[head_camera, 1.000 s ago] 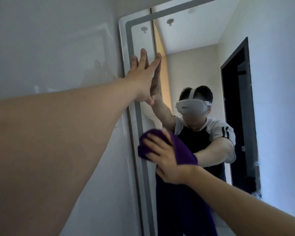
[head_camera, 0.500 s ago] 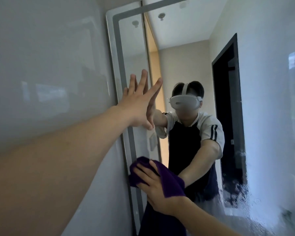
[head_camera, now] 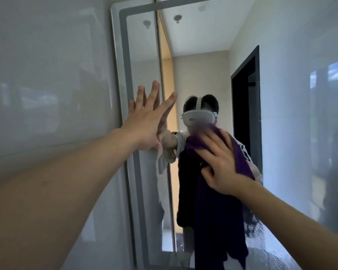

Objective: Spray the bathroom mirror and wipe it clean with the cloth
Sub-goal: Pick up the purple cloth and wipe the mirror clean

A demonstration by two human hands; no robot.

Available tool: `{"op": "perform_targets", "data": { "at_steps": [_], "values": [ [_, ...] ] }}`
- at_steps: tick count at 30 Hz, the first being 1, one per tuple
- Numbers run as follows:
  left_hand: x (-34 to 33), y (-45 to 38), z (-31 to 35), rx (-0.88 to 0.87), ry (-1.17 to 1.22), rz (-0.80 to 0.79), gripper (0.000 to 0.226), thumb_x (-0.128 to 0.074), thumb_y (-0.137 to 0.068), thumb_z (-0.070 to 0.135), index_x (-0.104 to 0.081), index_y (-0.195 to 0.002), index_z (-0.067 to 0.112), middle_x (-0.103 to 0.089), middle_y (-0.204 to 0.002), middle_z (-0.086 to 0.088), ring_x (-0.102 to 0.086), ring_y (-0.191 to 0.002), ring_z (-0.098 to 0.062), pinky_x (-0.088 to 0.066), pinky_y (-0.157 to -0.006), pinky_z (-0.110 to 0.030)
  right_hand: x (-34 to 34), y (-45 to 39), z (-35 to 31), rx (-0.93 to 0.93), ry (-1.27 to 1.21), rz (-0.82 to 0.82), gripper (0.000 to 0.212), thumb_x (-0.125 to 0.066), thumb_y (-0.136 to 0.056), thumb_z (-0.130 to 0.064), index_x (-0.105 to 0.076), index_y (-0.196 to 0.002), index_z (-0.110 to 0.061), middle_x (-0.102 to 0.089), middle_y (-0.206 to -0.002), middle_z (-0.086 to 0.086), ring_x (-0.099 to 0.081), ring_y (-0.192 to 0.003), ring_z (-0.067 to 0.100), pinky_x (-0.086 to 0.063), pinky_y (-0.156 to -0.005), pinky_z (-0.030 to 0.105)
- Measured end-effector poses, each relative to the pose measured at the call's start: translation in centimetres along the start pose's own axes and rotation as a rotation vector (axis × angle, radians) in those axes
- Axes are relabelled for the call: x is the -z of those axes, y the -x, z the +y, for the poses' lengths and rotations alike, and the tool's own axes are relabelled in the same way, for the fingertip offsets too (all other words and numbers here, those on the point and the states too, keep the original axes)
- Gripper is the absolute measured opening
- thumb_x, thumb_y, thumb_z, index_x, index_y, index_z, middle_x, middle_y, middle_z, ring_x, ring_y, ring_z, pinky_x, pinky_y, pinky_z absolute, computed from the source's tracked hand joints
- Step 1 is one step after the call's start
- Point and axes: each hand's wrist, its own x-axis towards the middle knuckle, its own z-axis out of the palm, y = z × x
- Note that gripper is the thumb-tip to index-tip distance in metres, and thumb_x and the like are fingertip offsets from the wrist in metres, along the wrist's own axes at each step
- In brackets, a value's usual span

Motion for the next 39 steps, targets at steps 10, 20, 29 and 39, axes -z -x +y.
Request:
{"op": "perform_targets", "data": {
  "at_steps": [10,20,29,39],
  "values": [
    [0.8,1.1,2.5,0.042,0.068,-0.015,0.144,-0.081,-0.056,0.077,0.03,-0.147,0.057,0.048,-0.156,-0.01,0.037,-0.143,-0.05,0.002,-0.119,-0.072,-1.9,4.0,-1.5,0.423,-0.025,-0.441,0.057,-0.057,-0.075,-0.02,-0.063,-0.131,-0.01,-0.034,-0.162,0.019,-0.018,-0.155,0.037,0.002,-0.124,0.061],
    [0.9,0.4,3.3,0.06,0.065,-0.006,0.148,-0.083,-0.052,0.077,0.031,-0.145,0.058,0.048,-0.156,-0.012,0.037,-0.142,-0.053,-0.002,-0.117,-0.076,9.3,0.5,10.8,0.146,0.184,-0.173,0.054,-0.039,-0.09,-0.034,-0.06,-0.135,-0.011,-0.039,-0.156,0.022,-0.034,-0.148,0.041,-0.019,-0.117,0.066],
    [4.4,-5.5,12.0,-0.122,0.019,0.068,0.143,-0.081,-0.057,0.075,0.025,-0.15,0.053,0.043,-0.16,-0.003,0.034,-0.144,-0.052,-0.002,-0.11,-0.084,9.9,3.1,11.0,-0.072,0.338,-0.005,0.066,-0.05,-0.07,-0.026,-0.062,-0.131,-0.007,-0.039,-0.155,0.027,-0.029,-0.148,0.046,-0.014,-0.118,0.067],
    [4.2,-6.7,16.9,-0.014,0.067,0.005,0.159,-0.088,-0.047,0.072,0.032,-0.148,0.05,0.053,-0.151,-0.012,0.042,-0.139,-0.053,0.002,-0.108,-0.084,13.1,8.1,14.1,0.256,0.207,-0.27,0.067,-0.051,-0.066,-0.02,-0.066,-0.131,-0.012,-0.039,-0.157,0.016,-0.026,-0.153,0.035,-0.01,-0.121,0.066]
  ]
}}
